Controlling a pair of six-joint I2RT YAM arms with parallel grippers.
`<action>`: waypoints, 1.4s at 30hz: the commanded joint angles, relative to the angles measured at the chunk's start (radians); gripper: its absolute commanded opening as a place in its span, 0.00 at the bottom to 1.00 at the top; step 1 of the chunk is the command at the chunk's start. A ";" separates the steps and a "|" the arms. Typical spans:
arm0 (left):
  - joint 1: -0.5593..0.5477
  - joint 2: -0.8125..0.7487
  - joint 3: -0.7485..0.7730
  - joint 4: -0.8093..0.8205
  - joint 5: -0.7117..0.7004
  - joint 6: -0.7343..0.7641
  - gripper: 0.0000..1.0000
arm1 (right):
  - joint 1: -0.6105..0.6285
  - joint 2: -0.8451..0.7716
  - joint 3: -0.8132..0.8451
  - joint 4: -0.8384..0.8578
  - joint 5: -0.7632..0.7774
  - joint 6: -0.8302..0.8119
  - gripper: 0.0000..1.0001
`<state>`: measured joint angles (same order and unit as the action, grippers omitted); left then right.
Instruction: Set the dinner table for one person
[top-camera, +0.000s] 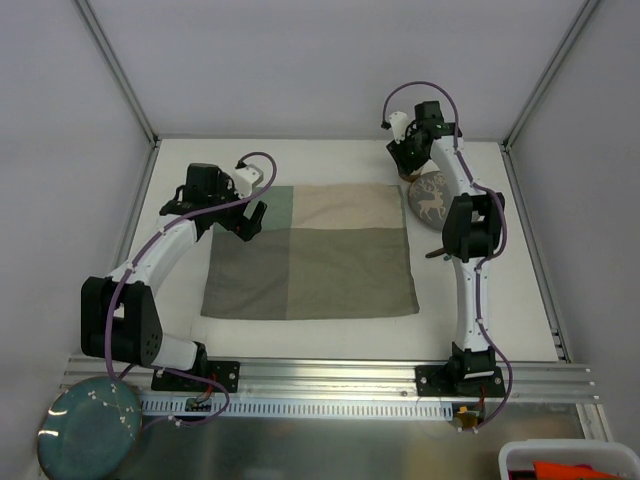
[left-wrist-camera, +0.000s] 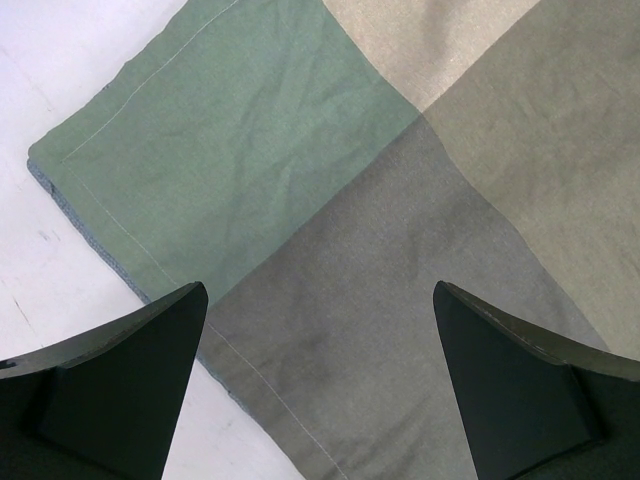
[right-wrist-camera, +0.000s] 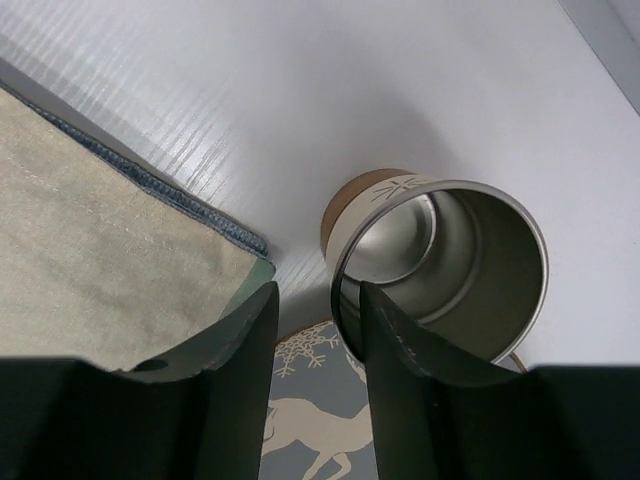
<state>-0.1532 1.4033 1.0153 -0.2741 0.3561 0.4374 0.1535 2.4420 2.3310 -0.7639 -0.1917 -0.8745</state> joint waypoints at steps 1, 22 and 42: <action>0.006 0.019 0.039 0.007 0.020 0.001 0.99 | 0.009 0.012 0.054 0.001 -0.014 -0.001 0.40; 0.006 0.034 0.014 0.013 0.021 -0.005 0.99 | 0.029 -0.075 0.047 0.064 -0.040 0.023 0.00; 0.006 -0.046 -0.060 0.029 0.024 0.000 0.99 | 0.129 -0.320 -0.307 0.095 -0.158 0.098 0.00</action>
<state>-0.1532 1.3998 0.9657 -0.2672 0.3576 0.4362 0.2665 2.2246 2.0998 -0.6952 -0.3107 -0.8009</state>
